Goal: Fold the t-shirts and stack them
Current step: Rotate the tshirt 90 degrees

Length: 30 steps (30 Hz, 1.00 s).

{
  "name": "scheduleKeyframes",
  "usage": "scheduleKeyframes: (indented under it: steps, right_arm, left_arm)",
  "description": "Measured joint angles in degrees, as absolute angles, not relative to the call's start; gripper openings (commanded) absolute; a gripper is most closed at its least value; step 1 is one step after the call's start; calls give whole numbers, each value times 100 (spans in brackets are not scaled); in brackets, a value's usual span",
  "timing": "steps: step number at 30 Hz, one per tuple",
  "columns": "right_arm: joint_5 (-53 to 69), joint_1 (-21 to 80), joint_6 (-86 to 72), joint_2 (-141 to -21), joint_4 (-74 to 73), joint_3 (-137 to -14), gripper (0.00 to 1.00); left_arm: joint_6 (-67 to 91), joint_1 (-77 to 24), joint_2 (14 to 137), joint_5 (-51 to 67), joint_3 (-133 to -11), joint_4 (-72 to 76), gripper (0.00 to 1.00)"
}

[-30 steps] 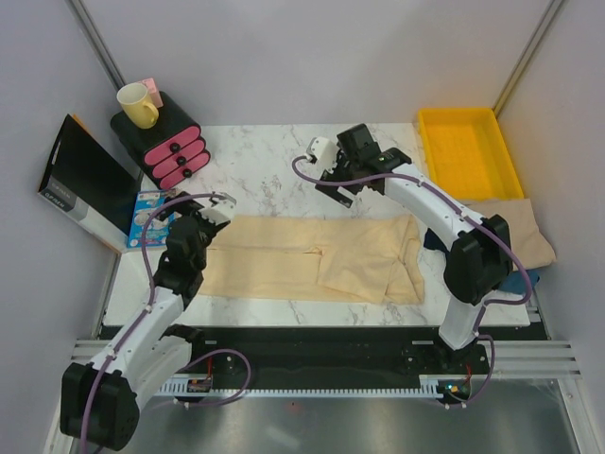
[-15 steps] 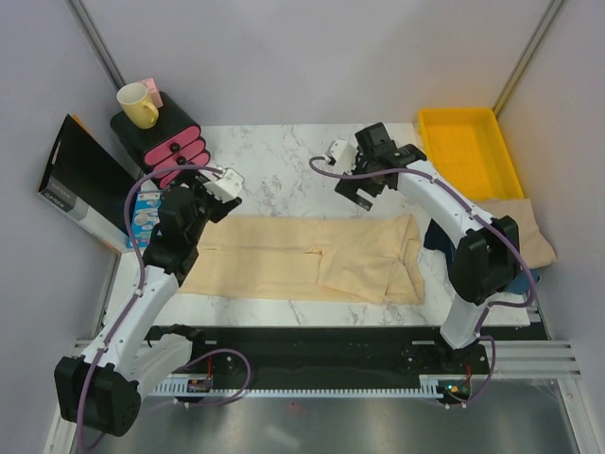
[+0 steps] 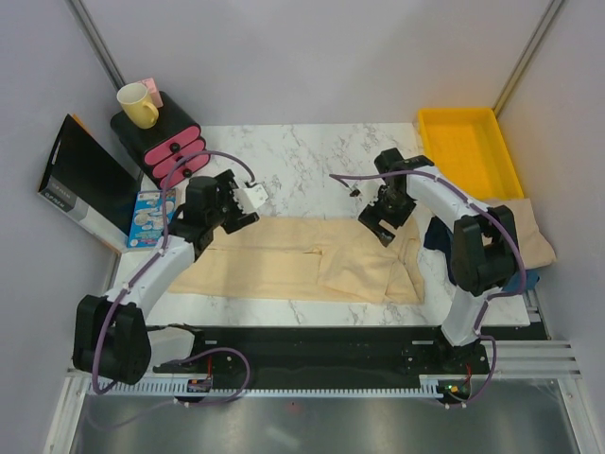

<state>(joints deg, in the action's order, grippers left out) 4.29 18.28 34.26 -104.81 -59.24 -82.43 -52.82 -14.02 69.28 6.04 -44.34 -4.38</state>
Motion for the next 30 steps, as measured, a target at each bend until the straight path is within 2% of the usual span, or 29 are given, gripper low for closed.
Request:
scheduleKeyframes:
  steps: [1, 2, 4, 5, 9, 10, 23, 30]
  right_arm:
    - [539, 1839, 3420, -10492, -5968, -8243, 86]
    - [655, 1850, 3417, -10492, -6023, -8243, 71]
    - [847, 1852, 3441, -10492, -6106, -8241, 53]
    - [928, 1852, 3472, -10499, -6128, -8221, 34]
    - [1168, 1852, 3527, -10637, -6243, -8088, 3]
    - [1197, 1852, 3548, -10702, -6257, -8071, 0]
    - [978, 1859, 3428, -11441, -5972, -7839, 0]
    - [62, 1848, 3321, -12143, -6099, -8958, 0]
  left_arm:
    - [-5328, -1402, 7035, 622, -4510, -445, 100]
    - [-5365, -1402, 7118, 631, -4571, -443, 100]
    - [-5454, -1402, 7317, 642, -4757, -438, 100]
    - [-5478, -1402, 7391, 642, -4823, -436, 100]
    - [-5548, -1402, 7686, 639, -5092, -429, 100]
    - [-5557, -1411, 7734, 637, -5148, -429, 100]
    - [-5649, -1487, 7924, 491, -5437, -427, 100]
    - [-5800, -1525, 7872, 357, -5443, -438, 100]
